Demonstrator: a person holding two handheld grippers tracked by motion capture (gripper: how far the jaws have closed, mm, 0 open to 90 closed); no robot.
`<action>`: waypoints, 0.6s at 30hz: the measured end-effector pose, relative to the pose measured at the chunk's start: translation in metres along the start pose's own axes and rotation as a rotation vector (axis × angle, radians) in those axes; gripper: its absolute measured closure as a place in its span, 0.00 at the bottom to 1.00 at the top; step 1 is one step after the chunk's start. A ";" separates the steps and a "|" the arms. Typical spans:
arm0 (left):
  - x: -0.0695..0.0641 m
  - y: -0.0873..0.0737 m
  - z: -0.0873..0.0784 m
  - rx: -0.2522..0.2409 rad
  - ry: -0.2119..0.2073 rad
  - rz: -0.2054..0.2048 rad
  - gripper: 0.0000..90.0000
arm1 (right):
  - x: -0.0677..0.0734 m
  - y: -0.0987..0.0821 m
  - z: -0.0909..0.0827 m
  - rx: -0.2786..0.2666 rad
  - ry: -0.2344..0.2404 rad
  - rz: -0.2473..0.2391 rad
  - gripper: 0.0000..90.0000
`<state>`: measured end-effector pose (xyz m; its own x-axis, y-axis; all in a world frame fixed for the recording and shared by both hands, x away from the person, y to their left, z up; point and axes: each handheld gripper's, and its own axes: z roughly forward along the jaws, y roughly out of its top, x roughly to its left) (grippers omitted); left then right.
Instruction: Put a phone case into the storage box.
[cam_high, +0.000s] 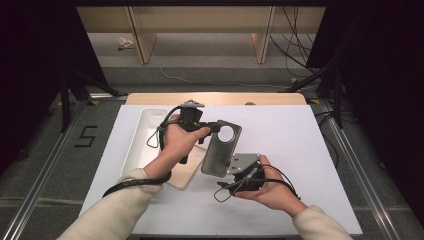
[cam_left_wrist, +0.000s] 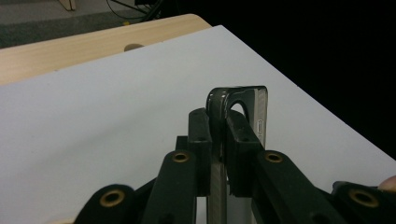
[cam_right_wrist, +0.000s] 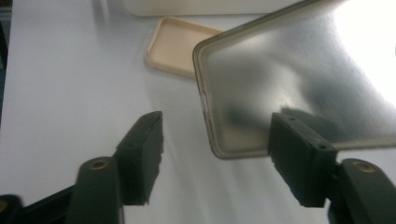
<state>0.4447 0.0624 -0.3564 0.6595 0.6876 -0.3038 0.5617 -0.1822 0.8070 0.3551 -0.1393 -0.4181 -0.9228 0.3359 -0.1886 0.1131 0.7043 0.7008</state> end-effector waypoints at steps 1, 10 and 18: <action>0.000 0.000 0.000 0.000 0.000 0.000 0.91 | -0.001 -0.001 0.000 -0.006 0.001 0.008 0.37; 0.010 0.001 -0.018 -0.066 0.020 0.021 0.91 | -0.005 -0.004 -0.005 -0.084 -0.009 0.098 0.19; 0.017 0.000 -0.032 -0.096 0.028 0.039 0.91 | -0.009 -0.009 -0.011 -0.139 -0.029 0.185 0.18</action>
<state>0.4405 0.0967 -0.3453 0.6651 0.7007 -0.2583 0.4849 -0.1421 0.8629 0.3588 -0.1553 -0.4152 -0.8798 0.4707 -0.0660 0.2259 0.5363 0.8132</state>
